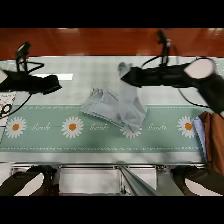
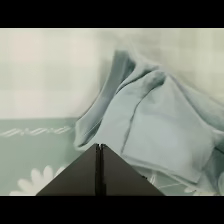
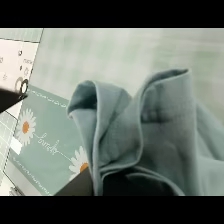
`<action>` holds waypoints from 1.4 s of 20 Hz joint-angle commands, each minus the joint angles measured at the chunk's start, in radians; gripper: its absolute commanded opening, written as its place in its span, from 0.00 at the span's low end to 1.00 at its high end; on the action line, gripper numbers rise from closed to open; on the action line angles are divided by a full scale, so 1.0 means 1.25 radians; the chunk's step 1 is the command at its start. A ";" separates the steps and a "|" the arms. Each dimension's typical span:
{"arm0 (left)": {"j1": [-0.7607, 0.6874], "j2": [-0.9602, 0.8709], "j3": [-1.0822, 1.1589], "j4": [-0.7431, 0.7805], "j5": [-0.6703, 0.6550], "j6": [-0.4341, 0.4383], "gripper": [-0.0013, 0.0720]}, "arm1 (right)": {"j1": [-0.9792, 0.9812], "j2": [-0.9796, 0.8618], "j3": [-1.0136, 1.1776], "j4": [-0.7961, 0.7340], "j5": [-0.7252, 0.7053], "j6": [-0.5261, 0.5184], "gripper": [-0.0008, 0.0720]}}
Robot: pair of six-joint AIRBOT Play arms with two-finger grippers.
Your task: Fold the shirts.
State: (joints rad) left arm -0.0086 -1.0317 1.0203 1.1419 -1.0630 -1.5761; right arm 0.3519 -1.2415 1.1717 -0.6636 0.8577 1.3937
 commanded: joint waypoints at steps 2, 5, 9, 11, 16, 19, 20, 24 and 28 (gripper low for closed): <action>0.073 0.167 -0.165 0.002 0.011 0.016 0.04 | 0.122 -0.207 0.092 0.035 -0.088 0.000 0.05; 0.072 0.188 -0.192 0.002 0.011 0.016 0.04 | 0.147 -0.305 0.159 0.057 -0.083 0.000 0.05; 0.072 0.184 -0.201 -0.001 0.029 0.016 0.04 | 0.155 -0.375 0.193 0.089 -0.086 0.001 0.10; 0.072 0.184 -0.201 -0.001 0.037 0.016 0.04 | 0.152 -0.380 0.193 0.081 -0.068 0.000 0.57; 0.197 0.190 -0.125 0.002 0.024 0.039 0.04 | -0.047 -0.258 0.193 -0.032 0.263 0.018 0.57; 0.302 0.219 -0.046 -0.015 0.007 0.033 0.04 | -0.197 -0.067 0.166 -0.389 0.463 0.103 0.57; 0.319 0.232 -0.042 -0.057 0.013 0.034 0.04 | -0.238 0.016 0.118 -0.512 0.476 0.130 0.57; 0.256 0.248 -0.090 -0.167 -0.025 0.097 0.04 | -0.387 0.310 -0.274 -0.506 0.294 0.194 0.57; 0.130 0.248 -0.208 -0.167 -0.020 0.099 0.04 | -0.410 0.331 -0.605 -0.165 0.079 0.110 0.58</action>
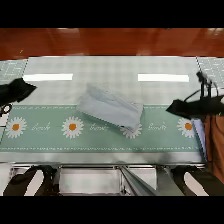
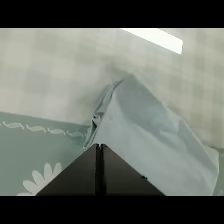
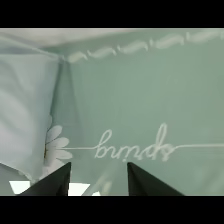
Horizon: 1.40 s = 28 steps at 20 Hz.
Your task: Fold the shirts.
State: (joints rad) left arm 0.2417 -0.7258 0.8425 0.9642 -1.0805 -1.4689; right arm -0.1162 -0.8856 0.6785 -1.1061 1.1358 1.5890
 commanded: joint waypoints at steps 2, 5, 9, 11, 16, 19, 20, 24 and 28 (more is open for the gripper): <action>-0.118 0.002 -0.112 -0.024 0.008 0.013 0.04 | -0.035 -0.024 -0.257 0.348 -0.188 -0.149 0.58; -0.153 -0.002 -0.151 -0.025 0.034 0.012 0.04 | -0.035 -0.164 -0.239 0.528 -0.186 -0.287 0.58; -0.154 -0.003 -0.156 -0.024 0.053 0.005 0.04 | 0.012 -0.312 -0.175 0.590 -0.177 -0.337 0.58; -0.154 -0.003 -0.156 -0.024 0.060 0.005 0.04 | 0.078 -0.365 -0.128 0.591 -0.183 -0.334 0.58; -0.154 -0.003 -0.156 -0.025 0.063 0.005 0.04 | 0.220 -0.480 0.003 0.591 -0.203 -0.284 0.58; -0.154 -0.003 -0.156 -0.024 0.063 0.005 0.04 | 0.283 -0.505 0.096 0.590 -0.198 -0.286 0.16; -0.154 -0.003 -0.156 -0.024 0.063 0.005 0.04 | 0.301 -0.505 0.138 0.588 -0.189 -0.311 0.05; -0.154 -0.003 -0.156 -0.024 0.071 0.005 0.04 | 0.331 -0.505 0.368 0.435 -0.112 -0.227 0.05; -0.154 -0.003 -0.156 -0.024 0.078 0.005 0.04 | 0.315 -0.505 0.656 0.169 0.010 -0.072 0.05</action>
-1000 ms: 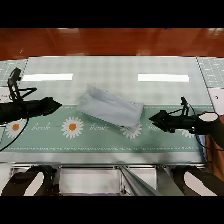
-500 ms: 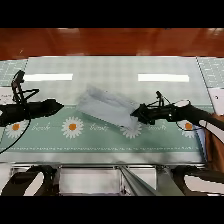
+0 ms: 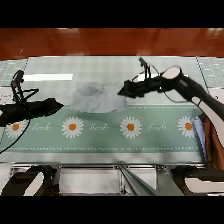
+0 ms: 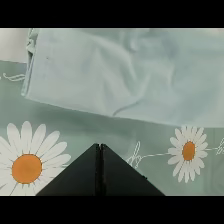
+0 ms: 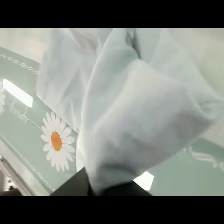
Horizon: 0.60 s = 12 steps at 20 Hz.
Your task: Fold the shirts.
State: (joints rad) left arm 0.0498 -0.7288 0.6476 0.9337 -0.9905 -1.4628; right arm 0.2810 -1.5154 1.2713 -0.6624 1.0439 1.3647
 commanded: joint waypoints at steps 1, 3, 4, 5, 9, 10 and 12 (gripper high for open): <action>0.000 0.000 0.000 0.000 0.005 0.000 0.04 | -0.017 -0.001 0.251 -0.232 0.125 0.129 0.05; 0.000 0.000 0.000 0.000 0.004 0.000 0.04 | -0.064 -0.001 0.374 -0.283 0.206 0.154 0.05; 0.000 0.000 0.000 0.000 0.003 0.001 0.04 | -0.095 -0.001 0.430 -0.293 0.247 0.162 0.05; 0.000 0.000 0.000 0.000 0.003 0.000 0.04 | -0.128 -0.001 0.479 -0.294 0.287 0.166 0.05; 0.000 0.000 0.000 0.000 0.003 0.000 0.04 | -0.287 0.020 0.588 -0.293 0.398 0.182 0.05; 0.000 0.000 0.000 -0.001 0.002 0.000 0.04 | -0.336 0.031 0.596 -0.292 0.412 0.186 0.05; 0.000 0.000 0.000 -0.001 0.002 0.000 0.04 | -0.441 0.056 0.597 -0.272 0.430 0.189 0.05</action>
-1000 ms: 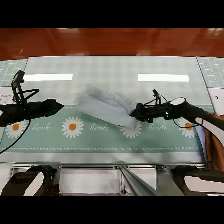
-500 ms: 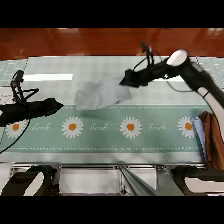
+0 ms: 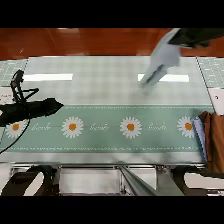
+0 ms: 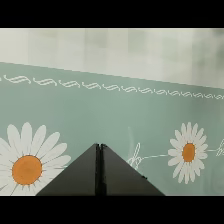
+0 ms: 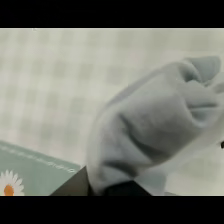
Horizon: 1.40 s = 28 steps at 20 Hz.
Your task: Fold the shirts.
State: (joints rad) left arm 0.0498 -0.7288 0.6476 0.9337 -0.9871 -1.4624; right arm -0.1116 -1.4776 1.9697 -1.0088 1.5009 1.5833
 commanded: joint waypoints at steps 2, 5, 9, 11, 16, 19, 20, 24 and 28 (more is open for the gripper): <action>0.000 0.000 0.000 -0.001 0.000 0.000 0.04 | -0.239 0.045 0.038 0.049 0.085 0.014 0.05; 0.000 0.000 0.000 -0.001 0.001 0.000 0.04 | -0.396 0.061 0.038 0.095 0.120 0.014 0.05; 0.001 0.000 0.000 0.000 0.013 0.000 0.04 | -0.540 0.063 0.038 0.110 0.192 0.015 0.05; 0.001 0.000 0.000 0.000 0.038 0.000 0.04 | -0.584 0.063 0.027 0.096 0.231 0.015 0.05; 0.002 0.000 0.000 0.000 0.131 0.000 0.04 | -0.664 0.113 -0.070 -0.091 0.285 0.041 0.05; 0.002 0.000 0.000 0.000 0.156 0.003 0.04 | -0.731 0.182 -0.203 -0.174 0.286 0.035 0.05; 0.002 0.000 0.000 0.000 0.165 0.003 0.04 | -0.758 0.212 -0.260 -0.218 0.286 0.031 0.05; 0.002 0.000 0.000 0.000 0.200 0.003 0.04 | -0.864 0.330 -0.473 -0.435 0.287 0.026 0.05; 0.002 -0.001 0.000 0.000 0.206 0.003 0.04 | -0.881 0.433 -0.665 -0.566 0.288 0.035 0.38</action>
State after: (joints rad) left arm 0.0505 -0.7292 0.6476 0.9333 -0.7475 -1.4590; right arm -1.1824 -1.0225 1.2995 -1.5635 1.8477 1.6203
